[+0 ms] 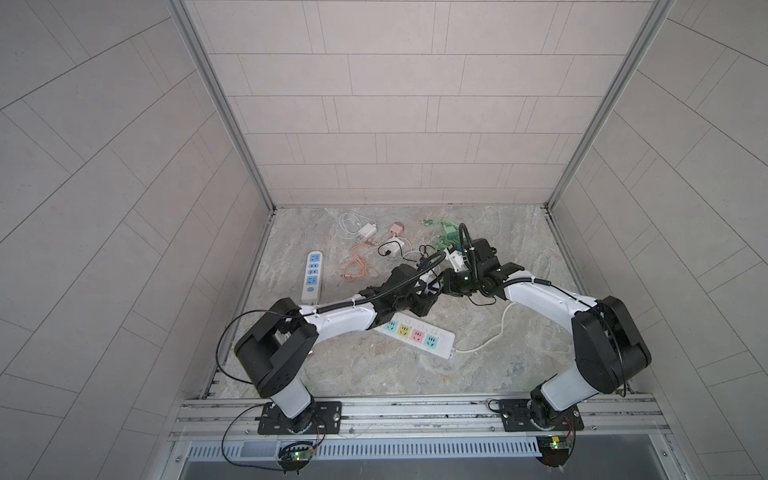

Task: Insert the plug
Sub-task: 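Carry the charger toward the power strip while the left gripper moves onto the strip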

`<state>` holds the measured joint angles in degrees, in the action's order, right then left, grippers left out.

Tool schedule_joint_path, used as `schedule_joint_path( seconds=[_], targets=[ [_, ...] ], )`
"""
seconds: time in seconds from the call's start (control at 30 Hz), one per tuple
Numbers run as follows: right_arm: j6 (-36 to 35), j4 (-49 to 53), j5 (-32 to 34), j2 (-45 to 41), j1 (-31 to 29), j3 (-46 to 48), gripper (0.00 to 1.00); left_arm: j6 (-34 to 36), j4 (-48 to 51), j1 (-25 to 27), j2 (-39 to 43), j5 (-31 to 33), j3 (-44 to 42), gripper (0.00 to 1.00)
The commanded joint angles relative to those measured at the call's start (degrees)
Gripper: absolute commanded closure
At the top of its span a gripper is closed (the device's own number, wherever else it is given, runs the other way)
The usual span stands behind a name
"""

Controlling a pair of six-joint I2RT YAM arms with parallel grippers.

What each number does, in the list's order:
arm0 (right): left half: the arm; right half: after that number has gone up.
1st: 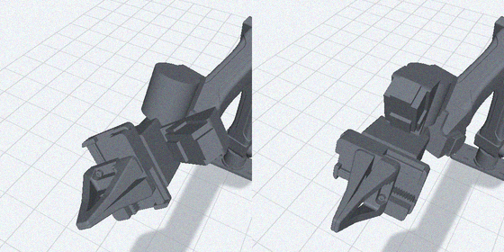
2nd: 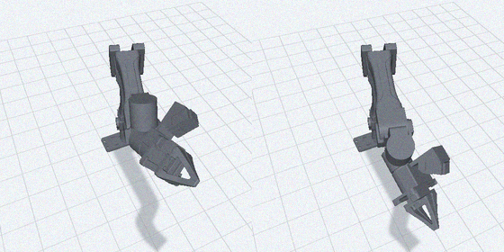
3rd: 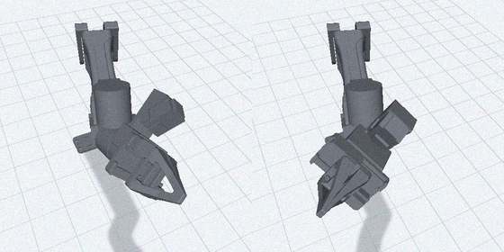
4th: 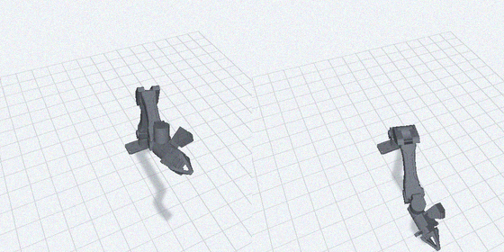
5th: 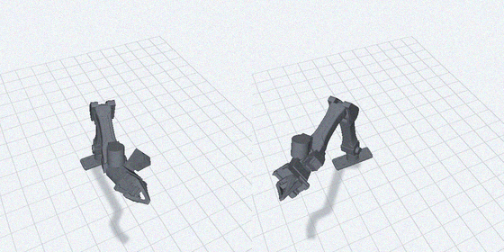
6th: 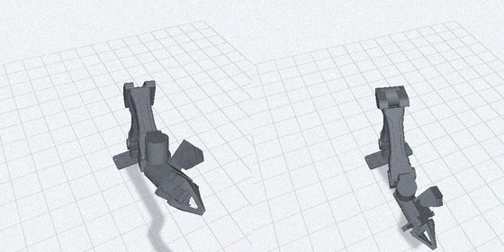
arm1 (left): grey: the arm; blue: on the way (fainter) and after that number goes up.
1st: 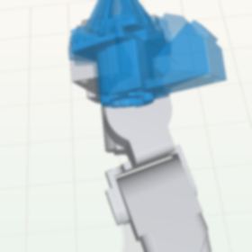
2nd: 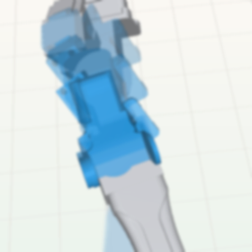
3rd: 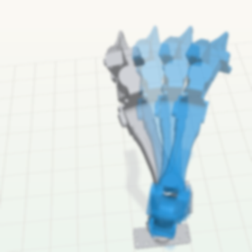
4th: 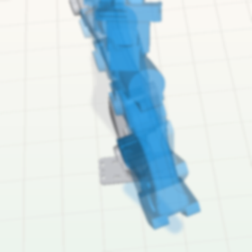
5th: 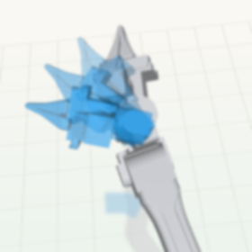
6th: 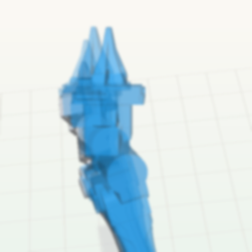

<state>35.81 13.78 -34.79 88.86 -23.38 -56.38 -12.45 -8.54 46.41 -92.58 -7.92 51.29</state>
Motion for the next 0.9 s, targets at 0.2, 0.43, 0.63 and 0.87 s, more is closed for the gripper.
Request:
schedule_joint_path(
  seconds=[0.2,0.43,0.63,0.87],
  targets=[
    [0.7,4.6,12.6,-3.7,-2.3,-2.4,0.95,-1.1,6.9,0.2,8.8,9.6,-1.1,0.21],
    [2.6,10.6,29.7,-6.7,-12.7,-3.8,0.95,-12.3,26.8,-2.7,13.4,33.8,-0.6,0.16],
    [9.0,9.2,44.9,-7.8,-22.8,-1.3,0.95,-20.7,26.9,-10.0,21.1,26.5,-9.1,0.16],
    [16.4,10.0,58.6,-8.3,-31.5,0.8,0.96,-22.1,27.0,-13.4,24.8,23.4,-13.6,0.15]
  ],
)
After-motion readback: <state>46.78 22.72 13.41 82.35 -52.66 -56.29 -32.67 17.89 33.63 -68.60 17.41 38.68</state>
